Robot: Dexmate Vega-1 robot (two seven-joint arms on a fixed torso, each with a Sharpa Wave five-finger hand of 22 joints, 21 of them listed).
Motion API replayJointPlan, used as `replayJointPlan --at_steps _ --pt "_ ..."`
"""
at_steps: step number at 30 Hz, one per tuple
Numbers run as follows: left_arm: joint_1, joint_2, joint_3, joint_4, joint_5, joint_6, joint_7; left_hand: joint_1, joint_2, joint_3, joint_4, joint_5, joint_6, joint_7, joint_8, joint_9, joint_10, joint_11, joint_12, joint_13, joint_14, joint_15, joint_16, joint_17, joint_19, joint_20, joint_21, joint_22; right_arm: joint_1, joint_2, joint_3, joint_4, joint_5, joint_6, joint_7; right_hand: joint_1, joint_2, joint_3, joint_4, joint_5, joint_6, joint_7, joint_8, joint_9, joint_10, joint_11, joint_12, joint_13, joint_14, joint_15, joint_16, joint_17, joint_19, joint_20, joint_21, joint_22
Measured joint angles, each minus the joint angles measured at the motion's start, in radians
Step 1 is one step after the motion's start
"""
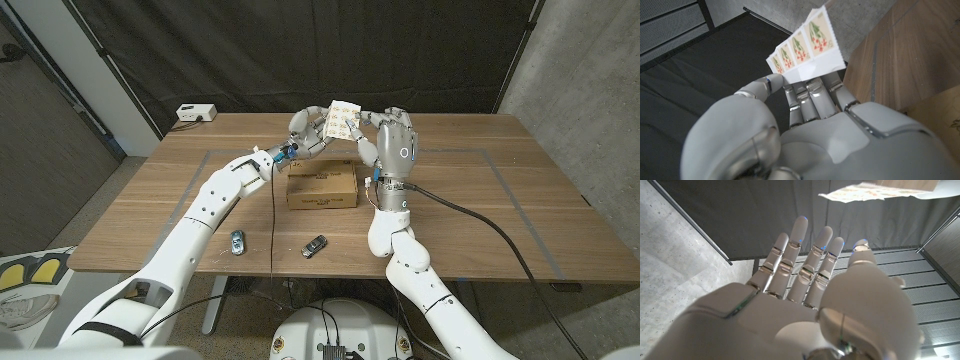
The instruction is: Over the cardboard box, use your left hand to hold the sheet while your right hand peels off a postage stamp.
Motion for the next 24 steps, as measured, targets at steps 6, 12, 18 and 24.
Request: replayJointPlan --at_steps 6,12,18,24 --pt "-0.003 -0.019 0.0 0.007 0.004 0.0 0.0 -0.005 -0.005 0.018 0.0 -0.008 0.0 0.0 0.006 0.0 0.0 0.0 0.001 0.001 0.0 0.0 0.0 0.0 0.005 -0.005 -0.006 0.0 -0.019 0.0 0.002 -0.034 -0.013 -0.015 0.051 -0.009 -0.009 -0.017 0.0 0.0 -0.031 -0.005 -0.015 0.003 -0.03 0.001 -0.008 0.014 -0.025 0.007 0.004 0.007 -0.018 0.007 0.01 0.009" --pt "-0.003 -0.031 0.003 -0.001 0.013 0.0 0.014 -0.008 -0.008 0.029 0.004 -0.015 0.003 -0.002 0.01 0.0 0.0 0.0 0.002 -0.014 0.0 0.0 0.0 0.0 0.011 0.001 -0.007 0.0 -0.034 0.0 0.002 -0.058 -0.027 -0.02 0.092 -0.014 -0.014 -0.022 -0.006 0.0 -0.034 -0.009 -0.017 0.006 -0.036 -0.004 -0.008 0.023 -0.029 0.011 0.011 0.014 -0.018 0.007 0.011 0.014" --pt "0.002 -0.038 0.007 -0.014 0.026 -0.001 0.03 -0.008 -0.008 0.038 0.006 -0.023 0.005 -0.004 0.01 0.0 0.0 0.0 0.002 -0.028 0.001 0.0 -0.004 0.0 0.011 0.001 -0.02 0.0 -0.038 0.008 -0.004 -0.063 -0.044 -0.027 0.118 -0.006 -0.021 -0.027 -0.011 0.002 -0.002 -0.007 -0.005 0.008 -0.01 -0.001 0.007 0.041 -0.033 0.008 0.026 0.023 -0.023 0.002 0.025 0.017" --pt "0.008 -0.039 0.011 -0.026 0.034 -0.006 0.041 -0.009 -0.009 0.045 0.007 -0.028 0.005 -0.004 0.01 0.001 0.0 0.0 0.002 -0.034 0.0 0.0 -0.006 0.0 0.015 -0.003 -0.024 0.0 -0.032 0.02 -0.014 -0.052 -0.061 -0.036 0.128 0.017 -0.021 -0.03 -0.014 0.013 0.017 -0.005 -0.002 0.008 0.008 -0.004 0.021 0.055 -0.033 0.008 0.038 0.028 -0.023 0.002 0.039 0.018"
